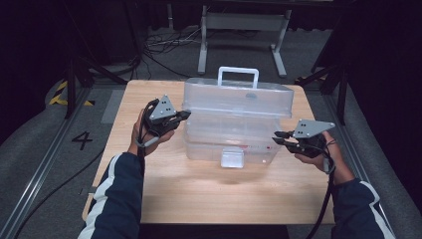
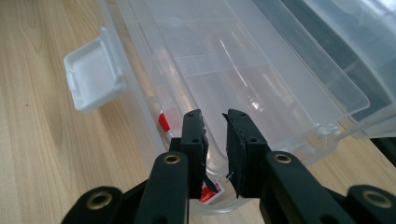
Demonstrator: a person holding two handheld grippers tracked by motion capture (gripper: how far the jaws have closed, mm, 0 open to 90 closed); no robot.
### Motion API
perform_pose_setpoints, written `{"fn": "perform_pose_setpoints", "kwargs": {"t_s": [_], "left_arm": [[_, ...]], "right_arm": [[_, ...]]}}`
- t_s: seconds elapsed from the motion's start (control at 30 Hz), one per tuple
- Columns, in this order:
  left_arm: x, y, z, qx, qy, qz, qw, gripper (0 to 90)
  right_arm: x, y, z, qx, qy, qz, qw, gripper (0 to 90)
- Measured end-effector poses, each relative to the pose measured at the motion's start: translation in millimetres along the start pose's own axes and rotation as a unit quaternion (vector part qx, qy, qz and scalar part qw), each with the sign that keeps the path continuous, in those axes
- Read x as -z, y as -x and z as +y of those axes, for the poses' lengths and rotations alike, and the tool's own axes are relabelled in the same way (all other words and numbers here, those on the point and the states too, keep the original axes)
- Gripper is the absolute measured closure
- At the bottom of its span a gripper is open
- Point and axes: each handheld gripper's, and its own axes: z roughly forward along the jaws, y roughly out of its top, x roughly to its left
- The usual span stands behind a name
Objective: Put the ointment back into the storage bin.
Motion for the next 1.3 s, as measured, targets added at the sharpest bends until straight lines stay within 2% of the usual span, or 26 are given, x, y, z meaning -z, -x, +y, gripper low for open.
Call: {"fn": "perform_pose_setpoints", "kwargs": {"t_s": [0.27,0.33,0.47,0.7,0.8,1.3], "left_arm": [[0.3,3.4,-4.3,0.002,-0.004,-0.003,1.0,89.8],[0.1,4.6,-5.8,0.001,-0.006,-0.004,1.0,89.8],[0.2,7.3,-8.7,0.002,-0.007,-0.003,1.0,89.8],[-0.5,11.9,-13.7,0.002,-0.017,-0.002,0.9999,89.8],[-1.0,15.0,-16.6,-0.005,-0.027,0.001,0.9996,89.8],[3.3,17.9,-24.7,-0.002,-0.037,0.0,0.9993,89.7]], "right_arm": [[10.4,0.3,-2.3,-0.011,0.004,-0.01,0.9999,77.1],[12.1,0.7,-4.9,-0.011,-0.006,-0.015,0.9998,76.9],[11.7,1.6,-8.6,-0.017,-0.022,-0.023,0.9994,77.0],[11.4,1.7,-11.1,-0.022,-0.03,-0.022,0.9991,76.3],[10.2,2.3,-12.3,-0.026,-0.036,-0.023,0.9988,75.6],[8.5,2.7,-20.4,-0.037,-0.047,-0.029,0.9978,73.0]]}}
